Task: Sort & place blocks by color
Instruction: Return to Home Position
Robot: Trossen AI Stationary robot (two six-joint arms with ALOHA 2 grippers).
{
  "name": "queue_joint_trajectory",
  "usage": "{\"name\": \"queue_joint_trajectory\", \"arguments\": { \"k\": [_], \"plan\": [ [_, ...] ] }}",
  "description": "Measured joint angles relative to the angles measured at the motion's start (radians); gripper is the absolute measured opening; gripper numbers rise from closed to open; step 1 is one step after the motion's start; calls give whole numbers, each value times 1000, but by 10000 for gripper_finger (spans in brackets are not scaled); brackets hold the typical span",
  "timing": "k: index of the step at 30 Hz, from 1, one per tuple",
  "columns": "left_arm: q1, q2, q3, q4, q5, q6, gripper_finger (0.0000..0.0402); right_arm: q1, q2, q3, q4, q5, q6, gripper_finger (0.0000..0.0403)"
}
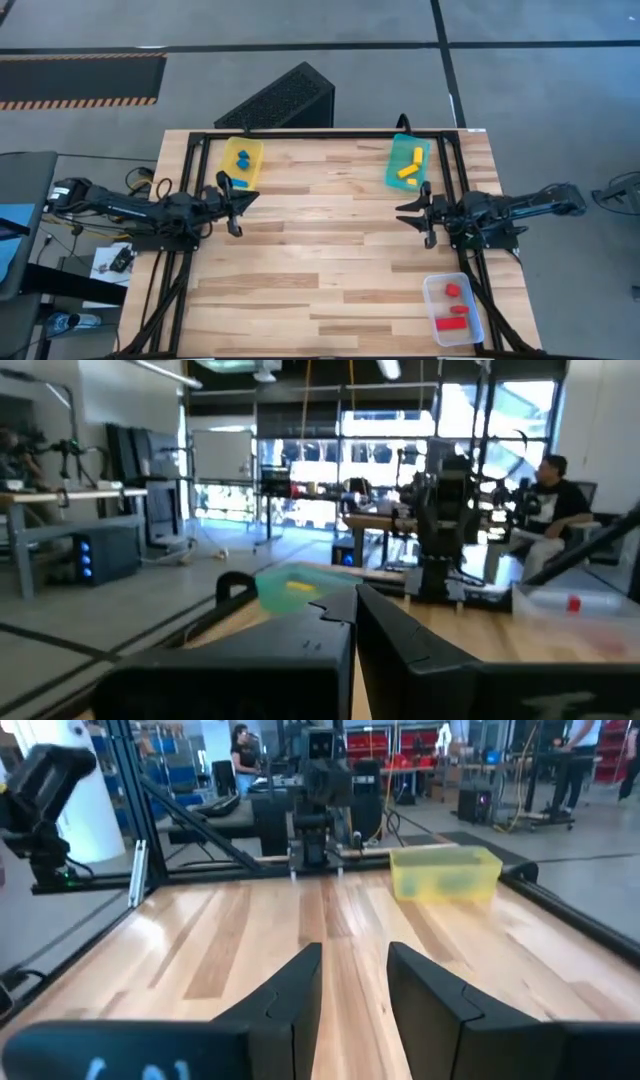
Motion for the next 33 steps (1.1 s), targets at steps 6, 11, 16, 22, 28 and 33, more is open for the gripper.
{"name": "queue_joint_trajectory", "arguments": {
  "k": [6,11,16,22,28,33],
  "plan": [
    [-1,-200,0,-171,0,7,0,12,-168,4,-127,-16,14,138],
    [-1,-400,0,-390,-8,8,0,14,-224,6,-263,28,21,136],
    [-1,-579,-1,-596,-2,6,0,14,-224,6,-268,28,19,134],
    [-2,-625,0,-747,42,32,0,15,-220,-20,-186,14,14,134],
    [-2,-625,0,-755,128,24,0,15,-214,-49,-116,-33,-14,135],
    [-2,-622,-3,-755,172,-13,0,15,-215,-49,-114,-33,-7,134]
  ]
}}
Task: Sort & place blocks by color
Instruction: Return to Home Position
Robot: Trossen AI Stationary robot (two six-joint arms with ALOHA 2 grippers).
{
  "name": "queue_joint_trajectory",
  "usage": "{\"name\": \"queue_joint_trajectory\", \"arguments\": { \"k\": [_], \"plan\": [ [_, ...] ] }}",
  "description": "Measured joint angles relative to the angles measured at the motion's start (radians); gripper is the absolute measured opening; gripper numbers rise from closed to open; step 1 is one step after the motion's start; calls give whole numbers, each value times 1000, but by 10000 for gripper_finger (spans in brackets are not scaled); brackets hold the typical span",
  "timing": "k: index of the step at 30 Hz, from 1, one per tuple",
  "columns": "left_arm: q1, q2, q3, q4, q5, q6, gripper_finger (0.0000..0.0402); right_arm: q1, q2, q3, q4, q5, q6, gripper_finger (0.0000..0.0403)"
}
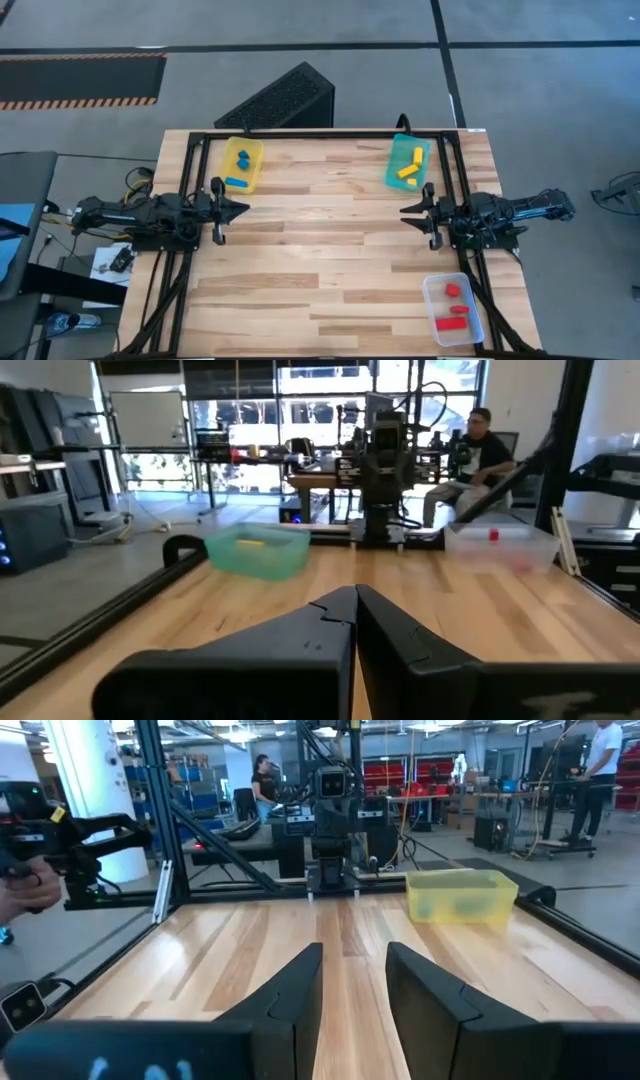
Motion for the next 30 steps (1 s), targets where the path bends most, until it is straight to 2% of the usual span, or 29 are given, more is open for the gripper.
{"name": "queue_joint_trajectory", "arguments": {
  "k": [8,13,30],
  "plan": [
    [0,-1,-1,13,-60,7,0,-11,1,0,-2,4,-5,136],
    [0,0,-1,8,-26,-80,0,-34,1,0,-3,5,-6,137],
    [0,0,-2,7,-25,-86,0,-34,1,-1,-3,6,-6,136]
  ]
}}
